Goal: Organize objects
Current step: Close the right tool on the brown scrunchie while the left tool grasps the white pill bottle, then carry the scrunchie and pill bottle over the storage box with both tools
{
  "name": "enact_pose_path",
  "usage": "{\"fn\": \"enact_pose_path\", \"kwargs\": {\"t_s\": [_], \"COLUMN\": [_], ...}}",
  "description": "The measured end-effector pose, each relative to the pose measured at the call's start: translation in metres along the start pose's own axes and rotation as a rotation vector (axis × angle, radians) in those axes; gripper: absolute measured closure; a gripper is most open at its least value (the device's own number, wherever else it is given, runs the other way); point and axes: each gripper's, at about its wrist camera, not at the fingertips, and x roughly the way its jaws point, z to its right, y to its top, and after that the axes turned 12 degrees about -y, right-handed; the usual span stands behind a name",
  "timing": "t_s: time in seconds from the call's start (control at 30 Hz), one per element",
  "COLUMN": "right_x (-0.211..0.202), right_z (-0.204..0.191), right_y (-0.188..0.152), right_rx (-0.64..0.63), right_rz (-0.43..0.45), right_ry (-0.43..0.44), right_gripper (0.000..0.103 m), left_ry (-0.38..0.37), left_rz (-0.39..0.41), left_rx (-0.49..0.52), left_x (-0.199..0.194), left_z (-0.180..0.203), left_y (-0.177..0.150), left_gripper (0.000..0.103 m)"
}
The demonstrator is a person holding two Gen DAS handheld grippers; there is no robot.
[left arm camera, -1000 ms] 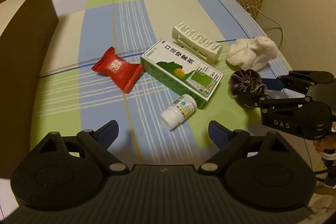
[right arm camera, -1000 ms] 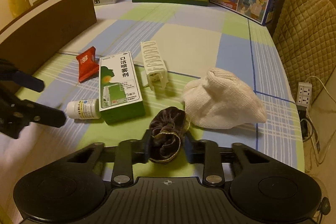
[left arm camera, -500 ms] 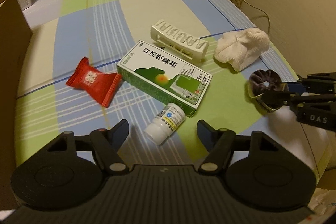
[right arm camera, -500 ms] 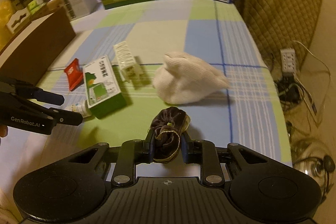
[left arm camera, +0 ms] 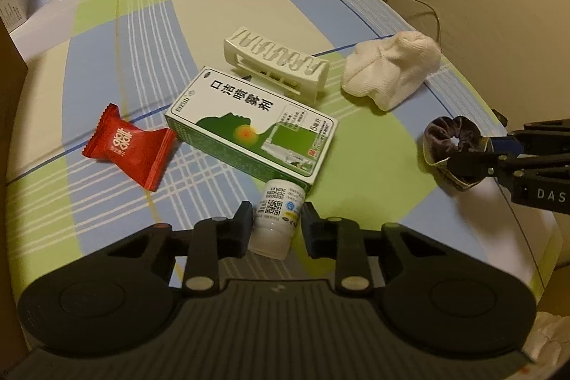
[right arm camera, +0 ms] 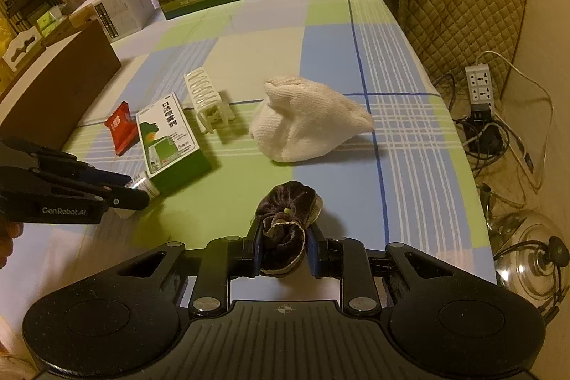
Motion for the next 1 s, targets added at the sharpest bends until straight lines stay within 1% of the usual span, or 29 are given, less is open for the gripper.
{"fn": "enact_pose_path", "kwargs": {"t_s": [0.2,0.47,0.7,1.0], "right_x": [-0.003,-0.011,-0.017,-0.026], "right_z": [-0.004,-0.013,-0.027,-0.058], "right_y": [0.001,0.005,0.012,0.024], "right_rx": [-0.009,-0.032,-0.063,-0.123], "right_rz": [0.009,0.03,0.05,0.09], "right_ry": [0.008,0.029,0.06,0.117], "right_gripper": [0.082,0.082,0.082,0.082], "left_ry": [0.009,0.018,0.017,0.034], "left_rz": [-0.006,0.034,0.087,0.171], "left_rx": [-0.004,-0.007,-0.024,-0.049], "left_x": [-0.003,-0.023,-0.046,-0.085], "left_z": [0.003,0.006,0.005,-0.002], "left_y": [-0.002,-0.002,-0.003,-0.007], "left_gripper": [0.079,0.079,0.079,0.079]}}
